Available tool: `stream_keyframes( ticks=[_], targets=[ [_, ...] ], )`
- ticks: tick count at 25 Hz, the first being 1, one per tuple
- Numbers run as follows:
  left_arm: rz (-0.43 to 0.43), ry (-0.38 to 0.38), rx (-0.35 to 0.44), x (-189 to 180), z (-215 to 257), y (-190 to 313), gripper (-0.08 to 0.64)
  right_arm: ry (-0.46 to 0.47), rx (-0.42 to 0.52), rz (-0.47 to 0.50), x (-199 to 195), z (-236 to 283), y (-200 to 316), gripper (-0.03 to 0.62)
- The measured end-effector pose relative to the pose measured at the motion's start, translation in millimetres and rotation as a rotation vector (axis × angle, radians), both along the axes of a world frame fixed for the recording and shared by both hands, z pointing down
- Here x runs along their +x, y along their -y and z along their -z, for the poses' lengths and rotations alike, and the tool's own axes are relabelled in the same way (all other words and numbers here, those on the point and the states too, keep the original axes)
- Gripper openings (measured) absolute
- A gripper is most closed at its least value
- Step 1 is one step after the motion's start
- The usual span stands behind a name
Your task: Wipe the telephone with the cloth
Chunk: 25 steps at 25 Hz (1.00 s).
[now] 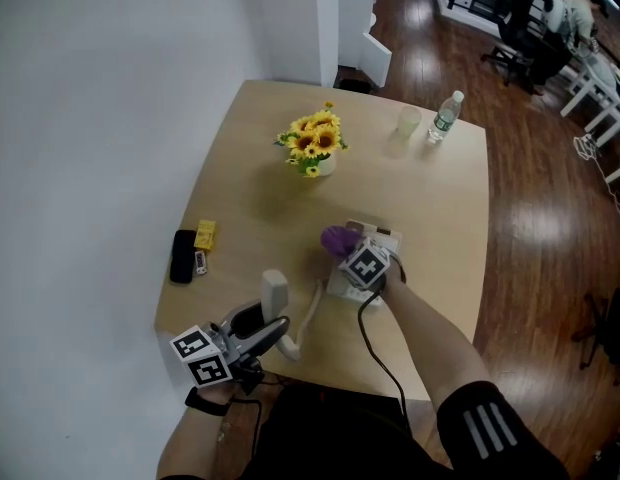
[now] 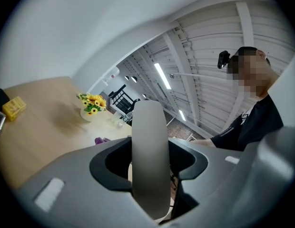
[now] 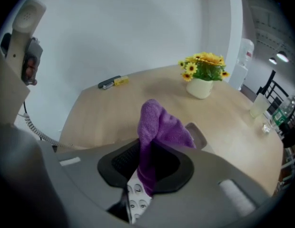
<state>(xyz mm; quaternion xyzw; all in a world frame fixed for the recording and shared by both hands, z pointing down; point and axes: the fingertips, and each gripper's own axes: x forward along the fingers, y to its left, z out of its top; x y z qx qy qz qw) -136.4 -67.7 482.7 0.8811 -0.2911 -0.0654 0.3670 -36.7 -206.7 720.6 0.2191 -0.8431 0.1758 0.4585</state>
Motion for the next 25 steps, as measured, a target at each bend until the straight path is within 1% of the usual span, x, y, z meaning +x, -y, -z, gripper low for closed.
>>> stream_keyframes(
  ticks=[2, 5, 7, 12, 14, 15, 18, 20, 22, 23, 25],
  targets=[
    [0.000, -0.006, 0.006, 1, 1, 2, 0.218, 0.004, 0.001, 0.024, -6, -4, -15, 0.071],
    [-0.005, -0.005, 0.010, 2, 0, 5, 0.218, 0.015, -0.019, 0.026, -12, -11, -39, 0.071],
    [-0.010, 0.001, 0.009, 3, -1, 4, 0.218, 0.017, -0.043, 0.025, -14, -17, -57, 0.071],
    [-0.010, 0.029, -0.002, 1, -9, 0, 0.218, 0.021, -0.054, 0.049, -23, -27, -86, 0.071],
    [-0.009, 0.034, -0.010, 1, -11, -2, 0.218, 0.032, -0.067, 0.031, -23, -30, -95, 0.071],
    [-0.009, 0.036, -0.013, 2, -13, -3, 0.218, 0.045, -0.081, 0.005, -22, -32, -98, 0.071],
    [-0.017, 0.047, -0.017, 0, -23, -4, 0.218, 0.106, -0.161, -0.094, -19, -35, -101, 0.071],
    [-0.019, 0.051, -0.027, 1, -31, -3, 0.218, 0.164, -0.225, -0.116, -21, -34, -108, 0.071],
    [-0.013, 0.062, -0.041, 4, -40, 2, 0.218, 0.253, -0.290, -0.128, -24, -25, -120, 0.071],
    [-0.006, 0.079, -0.049, 6, -46, 6, 0.218, 0.309, -0.315, -0.143, -25, -18, -125, 0.071],
    [0.011, 0.131, -0.071, 11, -62, 18, 0.218, 0.415, -0.329, -0.185, -22, 3, -133, 0.071]
  ],
)
